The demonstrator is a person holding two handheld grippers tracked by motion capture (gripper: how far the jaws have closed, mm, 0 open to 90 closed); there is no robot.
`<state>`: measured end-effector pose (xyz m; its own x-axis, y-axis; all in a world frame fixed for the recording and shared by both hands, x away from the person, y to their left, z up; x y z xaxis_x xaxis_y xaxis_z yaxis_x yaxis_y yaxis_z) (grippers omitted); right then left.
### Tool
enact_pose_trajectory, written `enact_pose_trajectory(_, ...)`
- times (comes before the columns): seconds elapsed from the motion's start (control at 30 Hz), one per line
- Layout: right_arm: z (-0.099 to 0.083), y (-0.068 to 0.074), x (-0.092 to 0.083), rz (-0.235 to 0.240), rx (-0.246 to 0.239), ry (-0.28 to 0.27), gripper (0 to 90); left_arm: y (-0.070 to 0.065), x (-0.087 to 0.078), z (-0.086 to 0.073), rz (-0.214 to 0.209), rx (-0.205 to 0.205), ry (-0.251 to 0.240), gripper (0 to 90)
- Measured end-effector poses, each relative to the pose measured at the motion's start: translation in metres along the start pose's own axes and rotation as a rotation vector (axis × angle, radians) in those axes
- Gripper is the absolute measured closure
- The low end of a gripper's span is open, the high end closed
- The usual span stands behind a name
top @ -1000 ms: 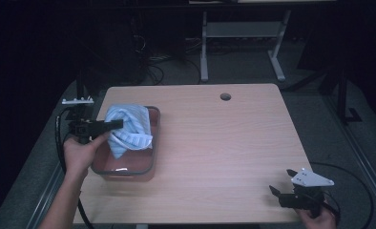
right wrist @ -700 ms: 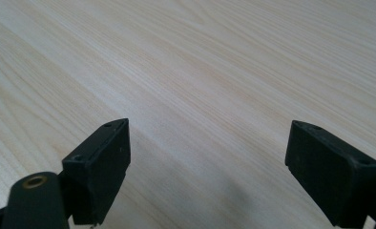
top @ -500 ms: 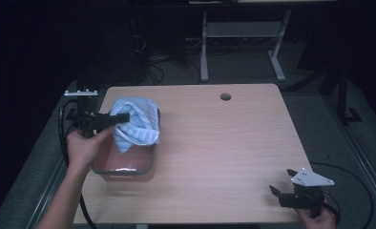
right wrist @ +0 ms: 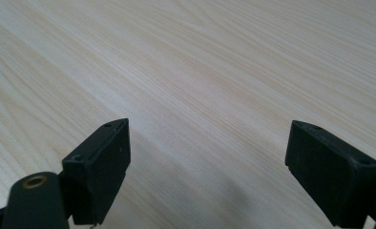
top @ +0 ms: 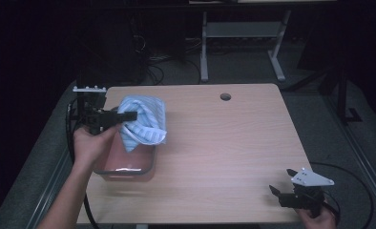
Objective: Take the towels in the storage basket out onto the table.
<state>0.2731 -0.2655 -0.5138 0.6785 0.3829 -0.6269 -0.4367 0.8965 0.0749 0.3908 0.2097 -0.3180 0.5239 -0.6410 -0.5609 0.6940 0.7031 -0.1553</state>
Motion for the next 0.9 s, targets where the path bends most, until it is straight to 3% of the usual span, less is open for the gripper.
enact_pose_trajectory(0.9,0.001,0.0,-0.002,-0.002,0.001,-0.01,14.8,-0.04,0.047,0.017,-0.084,0.066,0.038,74.1)
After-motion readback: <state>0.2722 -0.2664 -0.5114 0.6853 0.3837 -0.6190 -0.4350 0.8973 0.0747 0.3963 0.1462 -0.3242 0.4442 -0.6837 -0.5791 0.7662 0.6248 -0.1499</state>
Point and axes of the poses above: each handheld gripper's, and its own axes: x roughly forward along the jaws, z roughly out of its top, y roughly to its left, the point moved 8 cm from there along x, roughly forward along the jaws, and after that the axes turned 14 degrees about x, right-handed, at the moved point
